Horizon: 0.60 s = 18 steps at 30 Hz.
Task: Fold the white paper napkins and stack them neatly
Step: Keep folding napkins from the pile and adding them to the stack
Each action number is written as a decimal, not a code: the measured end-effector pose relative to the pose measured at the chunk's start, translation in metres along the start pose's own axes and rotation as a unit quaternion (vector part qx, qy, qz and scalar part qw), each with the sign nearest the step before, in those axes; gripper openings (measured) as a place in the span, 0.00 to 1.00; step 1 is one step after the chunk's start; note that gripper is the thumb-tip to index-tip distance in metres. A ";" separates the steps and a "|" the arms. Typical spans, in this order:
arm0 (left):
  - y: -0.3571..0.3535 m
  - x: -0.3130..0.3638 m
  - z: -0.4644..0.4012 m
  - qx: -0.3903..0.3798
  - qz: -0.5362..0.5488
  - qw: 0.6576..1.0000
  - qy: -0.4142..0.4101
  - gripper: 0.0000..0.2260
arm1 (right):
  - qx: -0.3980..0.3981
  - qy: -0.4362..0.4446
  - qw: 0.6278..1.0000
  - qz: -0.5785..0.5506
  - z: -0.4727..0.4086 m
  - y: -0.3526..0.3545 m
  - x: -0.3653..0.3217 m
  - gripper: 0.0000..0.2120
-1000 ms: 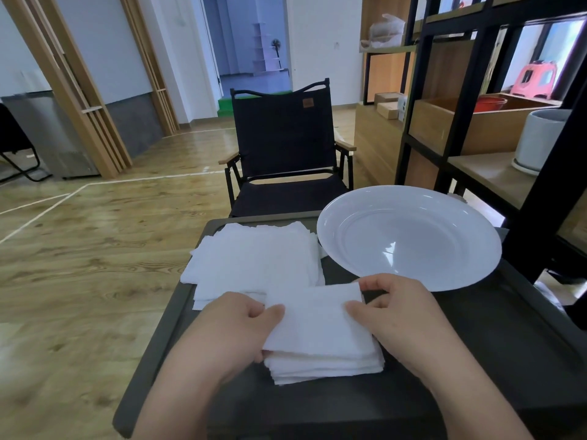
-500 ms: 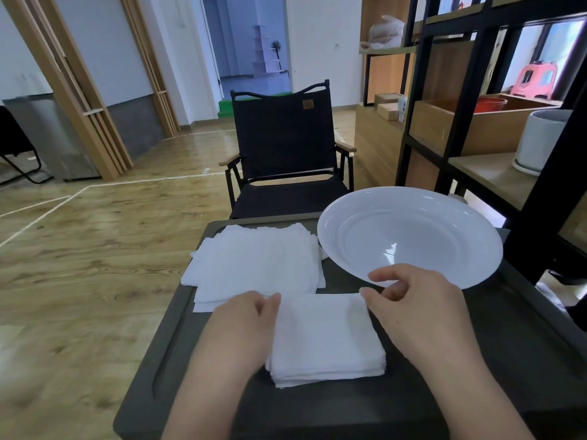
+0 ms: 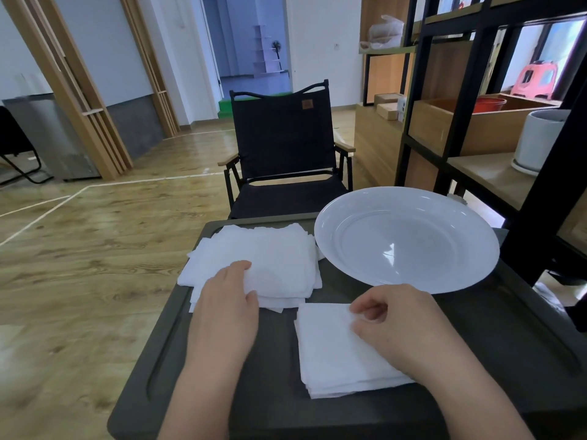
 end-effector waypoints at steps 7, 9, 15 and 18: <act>-0.029 0.004 -0.005 -0.116 -0.045 0.990 -0.064 0.23 | -0.012 0.015 1.000 0.013 0.002 -0.003 -0.005 0.09; -0.024 0.005 -0.005 -0.090 -0.047 0.993 -0.063 0.21 | -0.015 0.018 1.000 0.016 0.003 -0.004 -0.006 0.09; -0.010 0.004 -0.005 -0.033 0.014 0.998 -0.043 0.13 | -0.024 0.025 0.999 0.018 0.004 -0.007 -0.011 0.09; -0.009 0.002 -0.006 -0.027 0.035 0.998 -0.035 0.09 | -0.031 0.029 0.999 0.016 0.005 -0.012 -0.014 0.09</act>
Point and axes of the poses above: each hand's wrist, its own z-axis away from the middle knuckle, its own y-axis out of the back of the hand, x = y × z, the point moved 7 cm from there along -z, towards the middle knuckle, and after that the axes turned 5 degrees about y, right-handed, at the moved point
